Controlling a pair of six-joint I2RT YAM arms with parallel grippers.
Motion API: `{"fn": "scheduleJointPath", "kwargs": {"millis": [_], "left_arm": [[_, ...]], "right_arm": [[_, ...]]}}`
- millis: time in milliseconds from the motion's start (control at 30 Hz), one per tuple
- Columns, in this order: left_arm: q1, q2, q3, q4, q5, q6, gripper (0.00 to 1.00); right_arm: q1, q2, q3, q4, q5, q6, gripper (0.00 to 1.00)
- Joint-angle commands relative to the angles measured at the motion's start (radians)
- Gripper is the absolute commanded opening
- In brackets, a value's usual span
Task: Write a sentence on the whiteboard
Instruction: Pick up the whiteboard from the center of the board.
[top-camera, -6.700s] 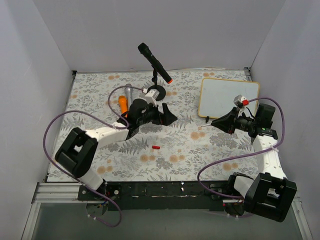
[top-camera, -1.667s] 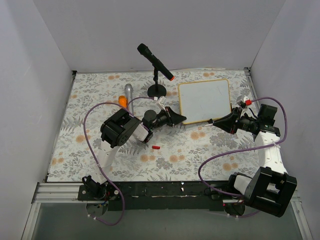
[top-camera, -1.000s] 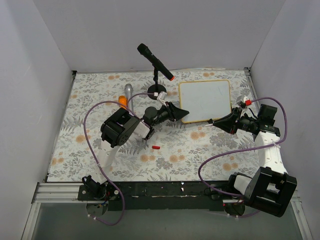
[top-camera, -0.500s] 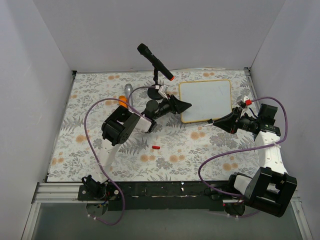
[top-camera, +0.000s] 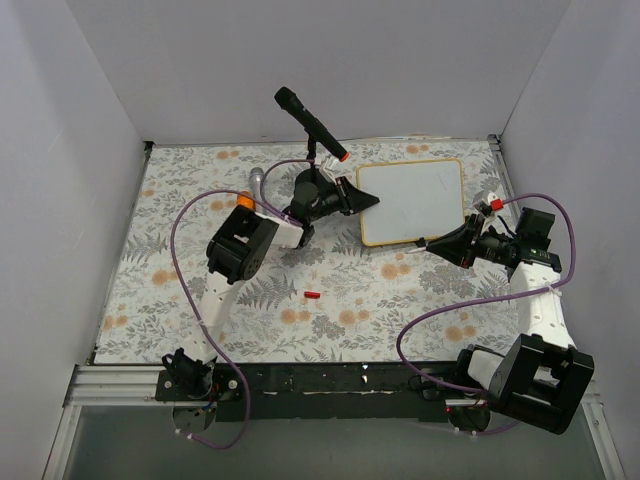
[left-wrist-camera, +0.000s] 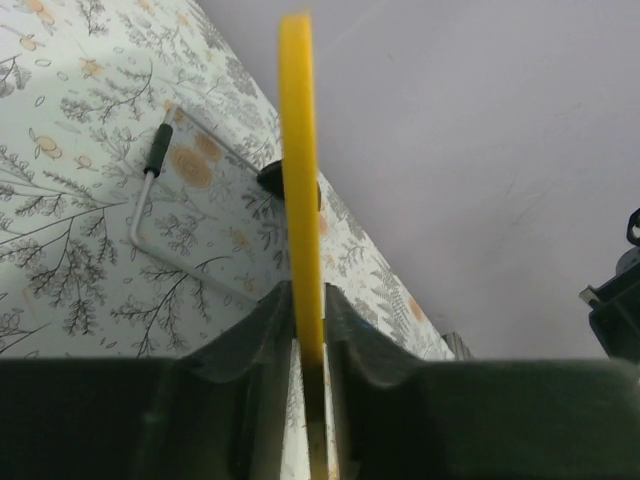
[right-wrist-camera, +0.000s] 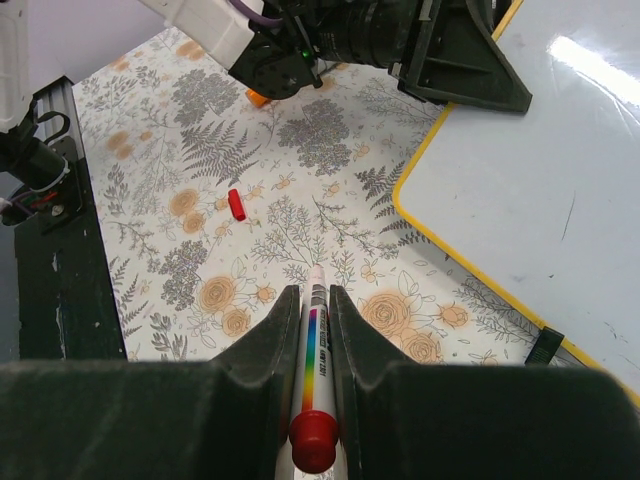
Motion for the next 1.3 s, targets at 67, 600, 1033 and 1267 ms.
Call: {"fn": "scheduleJointPath", "kwargs": {"millis": [67,600,1033,1267], "left_arm": [[0.007,0.011,0.05,0.039,0.093,-0.03,0.0],[0.013,-0.179,-0.131,0.254,0.05,0.008,0.0],[0.013,-0.302,-0.225,0.227,-0.045,0.015,0.0],[0.015,-0.469,-0.367,0.167,-0.085,0.104,0.0]], "right_arm": [[-0.004,-0.004,0.044,-0.009,-0.026,-0.022,0.01],[-0.004,-0.011,0.052,-0.035,-0.034,-0.042,0.01],[-0.005,-0.028,0.042,-0.033,-0.051,-0.046,0.01],[-0.005,-0.043,0.064,-0.094,-0.089,-0.08,0.01]]}}
